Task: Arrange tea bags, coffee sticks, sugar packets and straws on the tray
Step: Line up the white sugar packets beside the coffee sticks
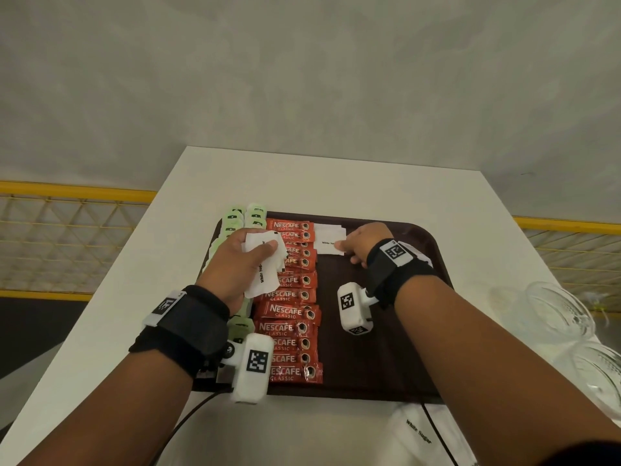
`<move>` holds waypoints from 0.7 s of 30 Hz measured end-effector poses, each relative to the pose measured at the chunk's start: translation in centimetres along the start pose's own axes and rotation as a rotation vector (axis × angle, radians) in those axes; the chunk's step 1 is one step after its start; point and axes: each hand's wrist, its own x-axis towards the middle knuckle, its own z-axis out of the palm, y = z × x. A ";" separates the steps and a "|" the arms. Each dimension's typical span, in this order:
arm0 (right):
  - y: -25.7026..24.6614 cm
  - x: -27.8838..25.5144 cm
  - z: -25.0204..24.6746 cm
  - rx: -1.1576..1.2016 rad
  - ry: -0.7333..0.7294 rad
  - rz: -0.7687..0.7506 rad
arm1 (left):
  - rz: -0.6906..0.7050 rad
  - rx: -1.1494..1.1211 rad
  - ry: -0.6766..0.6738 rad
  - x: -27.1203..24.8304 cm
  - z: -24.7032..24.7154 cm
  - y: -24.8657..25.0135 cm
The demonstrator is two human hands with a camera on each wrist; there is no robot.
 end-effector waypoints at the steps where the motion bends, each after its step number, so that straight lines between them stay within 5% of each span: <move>1: -0.3 -0.1 0.1 -0.097 -0.013 0.005 | -0.001 0.001 0.000 0.0 0.0 0.1; 10: -0.4 0.6 0.6 -0.217 0.093 -0.010 | -0.082 -0.031 -0.059 -0.1 0.7 0.7; 14: -0.8 -0.8 0.5 -0.079 0.147 -0.280 | -0.183 -0.070 -0.127 -0.2 1.1 0.8; 21: -2.8 -5.4 0.9 0.063 -0.108 -0.601 | -0.101 -0.062 -0.246 -1.1 1.9 0.8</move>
